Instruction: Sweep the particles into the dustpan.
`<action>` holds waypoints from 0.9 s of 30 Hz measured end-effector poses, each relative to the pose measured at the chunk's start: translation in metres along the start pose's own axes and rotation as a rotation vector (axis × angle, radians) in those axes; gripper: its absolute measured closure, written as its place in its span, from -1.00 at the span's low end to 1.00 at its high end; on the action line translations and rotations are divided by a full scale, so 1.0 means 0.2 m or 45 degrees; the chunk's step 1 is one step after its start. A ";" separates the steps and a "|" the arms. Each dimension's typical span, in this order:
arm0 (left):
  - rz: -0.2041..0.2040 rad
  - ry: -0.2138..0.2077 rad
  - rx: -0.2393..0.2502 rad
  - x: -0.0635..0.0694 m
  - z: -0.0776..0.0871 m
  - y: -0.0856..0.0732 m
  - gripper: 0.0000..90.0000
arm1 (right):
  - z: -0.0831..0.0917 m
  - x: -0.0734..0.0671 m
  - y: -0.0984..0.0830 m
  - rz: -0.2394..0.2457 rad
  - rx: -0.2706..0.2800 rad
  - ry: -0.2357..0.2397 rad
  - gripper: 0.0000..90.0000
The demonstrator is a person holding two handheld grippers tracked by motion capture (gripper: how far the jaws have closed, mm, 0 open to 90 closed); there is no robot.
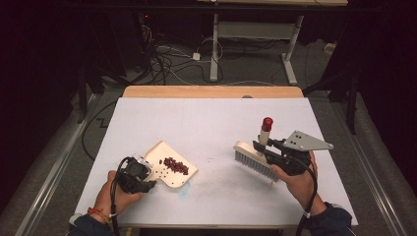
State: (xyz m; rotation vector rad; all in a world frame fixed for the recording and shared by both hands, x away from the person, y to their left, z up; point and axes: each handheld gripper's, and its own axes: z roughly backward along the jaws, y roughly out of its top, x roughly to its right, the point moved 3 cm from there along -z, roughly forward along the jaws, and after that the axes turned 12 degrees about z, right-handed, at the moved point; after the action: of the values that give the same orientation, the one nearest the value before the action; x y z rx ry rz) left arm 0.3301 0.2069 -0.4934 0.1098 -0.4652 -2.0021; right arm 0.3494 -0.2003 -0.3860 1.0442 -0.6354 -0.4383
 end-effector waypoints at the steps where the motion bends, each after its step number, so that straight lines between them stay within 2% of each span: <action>1: 0.002 -0.001 0.001 0.00 0.00 0.00 0.41 | 0.01 0.00 0.00 0.007 -0.012 0.011 0.56; 7: 0.017 -0.004 0.008 -0.01 0.00 0.00 0.41 | 0.11 0.03 -0.02 0.006 -0.018 0.067 0.56; 9: 0.027 -0.001 0.012 -0.02 0.00 0.00 0.41 | 0.14 0.04 -0.03 0.004 -0.036 0.104 0.56; 12: 0.056 -0.002 0.026 -0.03 0.00 0.00 0.41 | 0.18 0.06 -0.04 0.010 -0.076 0.151 0.56; 14: 0.075 -0.004 0.031 -0.04 0.00 0.00 0.41 | 0.21 0.08 -0.04 -0.003 -0.068 0.153 0.56; 17: 0.092 0.006 0.040 -0.05 0.00 0.01 0.41 | 0.25 0.11 -0.05 -0.016 -0.072 0.197 0.56; 20: 0.109 0.004 0.052 -0.06 -0.01 0.01 0.41 | 0.26 0.13 -0.06 -0.009 -0.133 0.256 0.56; 27: 0.137 0.024 0.078 -0.08 -0.01 0.02 0.41 | 0.22 0.12 -0.09 0.007 -0.198 0.326 0.56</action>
State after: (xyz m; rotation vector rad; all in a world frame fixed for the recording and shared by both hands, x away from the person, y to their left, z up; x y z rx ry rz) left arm 0.3409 0.2196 -0.4961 0.1381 -0.5101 -1.8803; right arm 0.3375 -0.2517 -0.3803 0.9315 -0.3703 -0.3363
